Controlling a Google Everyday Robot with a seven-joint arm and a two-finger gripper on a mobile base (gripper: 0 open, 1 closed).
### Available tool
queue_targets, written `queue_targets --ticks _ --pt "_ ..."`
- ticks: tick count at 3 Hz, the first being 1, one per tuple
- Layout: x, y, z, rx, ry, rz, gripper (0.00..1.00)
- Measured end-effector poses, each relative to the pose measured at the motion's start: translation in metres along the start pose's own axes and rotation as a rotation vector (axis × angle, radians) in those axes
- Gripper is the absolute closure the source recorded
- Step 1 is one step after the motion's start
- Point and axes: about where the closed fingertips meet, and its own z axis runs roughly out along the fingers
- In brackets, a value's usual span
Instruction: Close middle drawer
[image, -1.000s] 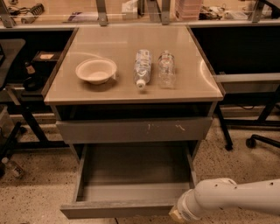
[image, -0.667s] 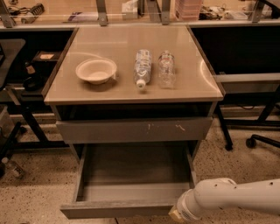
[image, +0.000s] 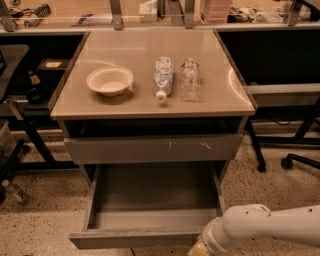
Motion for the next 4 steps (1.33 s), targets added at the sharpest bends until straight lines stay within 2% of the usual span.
queue_targets --ticks 1,2,3,4 --pt "0.0 0.0 0.0 0.0 0.0 0.0 0.0" --pt "0.0 0.0 0.0 0.0 0.0 0.0 0.0" --pt "0.0 0.0 0.0 0.0 0.0 0.0 0.18" --pt "0.0 0.0001 0.0001 0.0 0.0 0.0 0.41"
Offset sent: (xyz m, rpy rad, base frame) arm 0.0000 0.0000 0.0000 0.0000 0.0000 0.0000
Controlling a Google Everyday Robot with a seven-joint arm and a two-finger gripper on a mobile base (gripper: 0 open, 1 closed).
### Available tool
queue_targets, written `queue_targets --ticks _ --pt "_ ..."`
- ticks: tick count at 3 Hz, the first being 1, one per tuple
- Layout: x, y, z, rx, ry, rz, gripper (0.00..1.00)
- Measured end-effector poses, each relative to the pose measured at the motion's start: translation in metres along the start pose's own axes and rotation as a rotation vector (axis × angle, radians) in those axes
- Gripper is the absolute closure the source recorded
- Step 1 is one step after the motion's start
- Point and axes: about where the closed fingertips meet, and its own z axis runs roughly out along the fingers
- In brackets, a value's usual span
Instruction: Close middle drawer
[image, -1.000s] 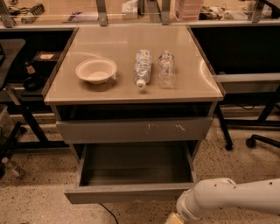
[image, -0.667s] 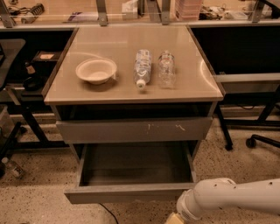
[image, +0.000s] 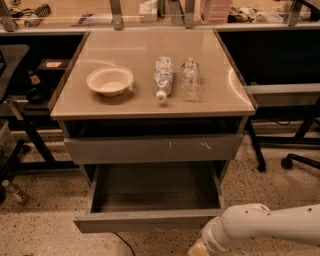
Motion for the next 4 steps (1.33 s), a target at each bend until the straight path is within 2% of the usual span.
queue_targets --ticks 1,2,3,4 --pt "0.0 0.0 0.0 0.0 0.0 0.0 0.64" --pt "-0.01 -0.002 0.006 -0.008 -0.006 -0.028 0.88" --pt "-0.027 -0.002 0.015 -0.009 -0.012 -0.075 1.0" --pt "-0.045 -0.003 0.023 -0.004 -0.018 -0.123 1.0"
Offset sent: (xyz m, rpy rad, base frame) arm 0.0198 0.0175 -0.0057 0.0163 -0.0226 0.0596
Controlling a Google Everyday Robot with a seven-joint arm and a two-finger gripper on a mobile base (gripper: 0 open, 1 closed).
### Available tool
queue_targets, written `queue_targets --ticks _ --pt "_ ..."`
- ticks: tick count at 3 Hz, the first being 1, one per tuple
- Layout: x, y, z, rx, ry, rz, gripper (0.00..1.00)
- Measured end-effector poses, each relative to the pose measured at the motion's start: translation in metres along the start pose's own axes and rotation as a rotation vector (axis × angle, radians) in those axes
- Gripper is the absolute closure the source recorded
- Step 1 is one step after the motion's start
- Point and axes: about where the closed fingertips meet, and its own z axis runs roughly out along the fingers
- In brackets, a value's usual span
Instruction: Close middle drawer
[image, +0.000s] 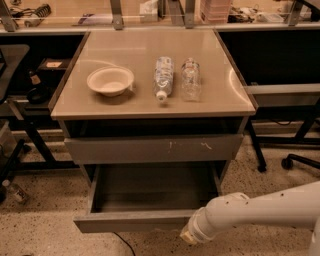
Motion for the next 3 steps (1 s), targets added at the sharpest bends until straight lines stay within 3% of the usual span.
queue_targets --ticks 3 --pt "-0.059 -0.017 -0.001 0.065 -0.026 -0.141 1.0"
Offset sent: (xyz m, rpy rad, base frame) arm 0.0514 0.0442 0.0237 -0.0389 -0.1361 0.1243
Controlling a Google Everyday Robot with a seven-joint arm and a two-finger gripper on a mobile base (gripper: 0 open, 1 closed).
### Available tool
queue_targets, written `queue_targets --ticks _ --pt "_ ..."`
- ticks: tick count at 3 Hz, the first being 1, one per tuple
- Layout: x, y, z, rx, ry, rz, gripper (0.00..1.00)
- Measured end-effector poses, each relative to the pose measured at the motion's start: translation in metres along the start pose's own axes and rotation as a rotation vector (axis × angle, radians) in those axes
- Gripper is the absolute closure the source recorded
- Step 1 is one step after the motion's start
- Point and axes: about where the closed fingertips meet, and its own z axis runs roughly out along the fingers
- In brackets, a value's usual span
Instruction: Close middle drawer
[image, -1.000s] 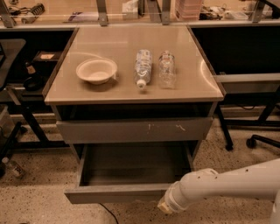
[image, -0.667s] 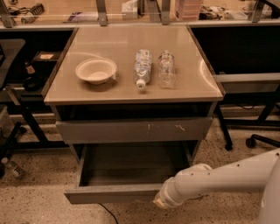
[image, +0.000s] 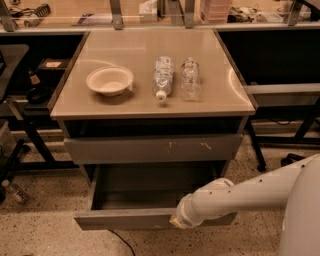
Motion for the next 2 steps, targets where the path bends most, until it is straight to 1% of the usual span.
queue_targets --ticks 1,2 --pt "-0.0007 -0.0001 0.0002 0.0 0.0 -0.002 0.82" --pt "-0.0007 0.0 0.0003 0.0 0.0 -0.002 0.59"
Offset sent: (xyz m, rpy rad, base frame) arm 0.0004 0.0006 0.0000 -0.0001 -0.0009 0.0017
